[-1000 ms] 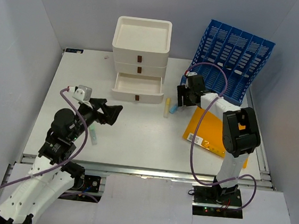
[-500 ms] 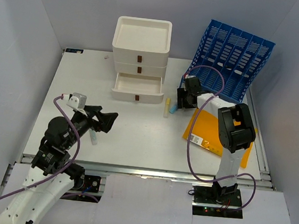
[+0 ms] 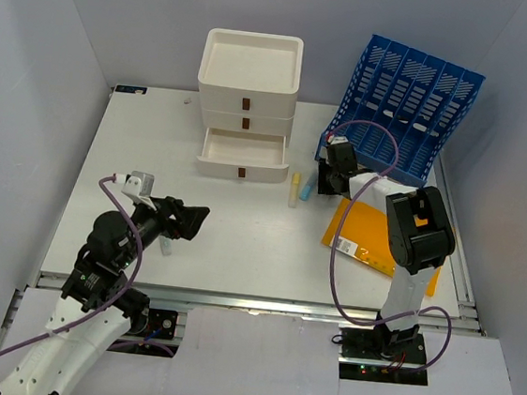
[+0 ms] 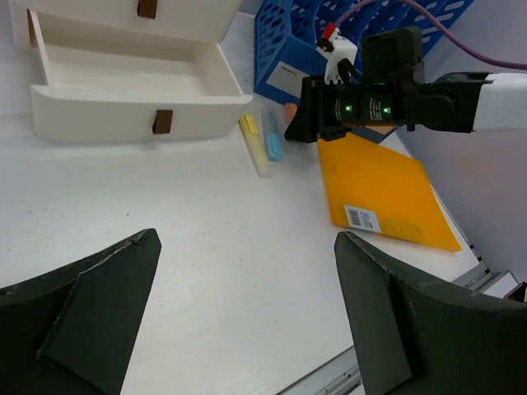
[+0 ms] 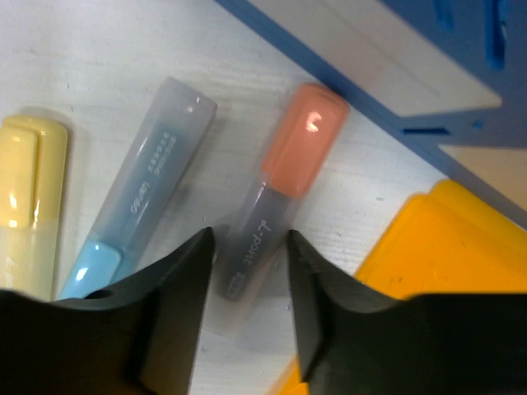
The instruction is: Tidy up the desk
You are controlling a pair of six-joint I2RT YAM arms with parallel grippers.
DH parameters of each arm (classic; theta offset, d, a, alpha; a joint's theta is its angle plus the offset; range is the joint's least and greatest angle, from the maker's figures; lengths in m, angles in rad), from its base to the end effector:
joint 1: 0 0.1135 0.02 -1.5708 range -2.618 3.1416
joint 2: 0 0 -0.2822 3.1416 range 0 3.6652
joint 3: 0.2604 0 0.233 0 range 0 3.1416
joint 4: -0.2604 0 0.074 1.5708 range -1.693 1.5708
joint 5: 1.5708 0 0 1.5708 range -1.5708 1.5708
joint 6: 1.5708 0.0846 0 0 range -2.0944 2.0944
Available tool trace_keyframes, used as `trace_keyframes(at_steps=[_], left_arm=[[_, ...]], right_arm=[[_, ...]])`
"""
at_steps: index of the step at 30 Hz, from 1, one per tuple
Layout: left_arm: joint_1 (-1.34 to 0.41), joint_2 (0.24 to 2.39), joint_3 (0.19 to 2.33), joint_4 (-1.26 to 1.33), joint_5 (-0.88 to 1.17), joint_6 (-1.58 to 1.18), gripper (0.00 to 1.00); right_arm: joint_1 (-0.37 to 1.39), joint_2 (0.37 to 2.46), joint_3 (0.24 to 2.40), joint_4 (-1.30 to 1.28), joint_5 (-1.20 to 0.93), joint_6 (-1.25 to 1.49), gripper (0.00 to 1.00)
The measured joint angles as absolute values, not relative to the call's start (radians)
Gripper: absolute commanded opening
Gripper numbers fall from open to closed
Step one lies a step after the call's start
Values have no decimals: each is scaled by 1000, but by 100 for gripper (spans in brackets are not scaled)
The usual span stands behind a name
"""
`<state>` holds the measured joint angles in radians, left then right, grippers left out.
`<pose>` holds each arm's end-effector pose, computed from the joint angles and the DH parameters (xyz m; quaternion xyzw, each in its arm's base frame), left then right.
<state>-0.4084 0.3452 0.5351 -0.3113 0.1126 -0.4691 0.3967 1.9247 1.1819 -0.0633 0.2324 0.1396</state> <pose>0.1074 -0.0568 0.2913 0.0146 0.7483 -0.3193 0.5813 0.4064 0.1491 0.1573 -0.0752 0.9195 -0.0055 0.3858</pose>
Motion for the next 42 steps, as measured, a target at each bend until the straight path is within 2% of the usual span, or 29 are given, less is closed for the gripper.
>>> trace_keyframes(at_steps=[9, 14, 19, 23, 27, 30, 36, 42], left_arm=[[-408, 306, 520, -315, 113, -512, 98], [-408, 306, 491, -315, 114, -549, 98], [-408, 306, 451, -334, 111, -611, 98], [-408, 309, 430, -349, 90, -673, 98], [-408, 332, 419, -367, 62, -733, 98], [-408, 361, 418, -394, 26, -788, 98], [-408, 417, 423, -485, -51, -875, 98], [-408, 464, 471, -604, -135, -936, 96]], right_arm=[[366, 1840, 1063, -27, 205, 137, 28], [361, 1786, 1001, -27, 184, 116, 15], [361, 1715, 932, -25, 130, 67, 9], [360, 1622, 905, -30, -11, -59, 8], [377, 1578, 1007, -82, -195, -235, 8], [421, 1616, 1174, -164, -310, -391, 8], [554, 1852, 1595, -301, -381, -624, 9], [609, 2056, 1784, -367, -395, -666, 10]])
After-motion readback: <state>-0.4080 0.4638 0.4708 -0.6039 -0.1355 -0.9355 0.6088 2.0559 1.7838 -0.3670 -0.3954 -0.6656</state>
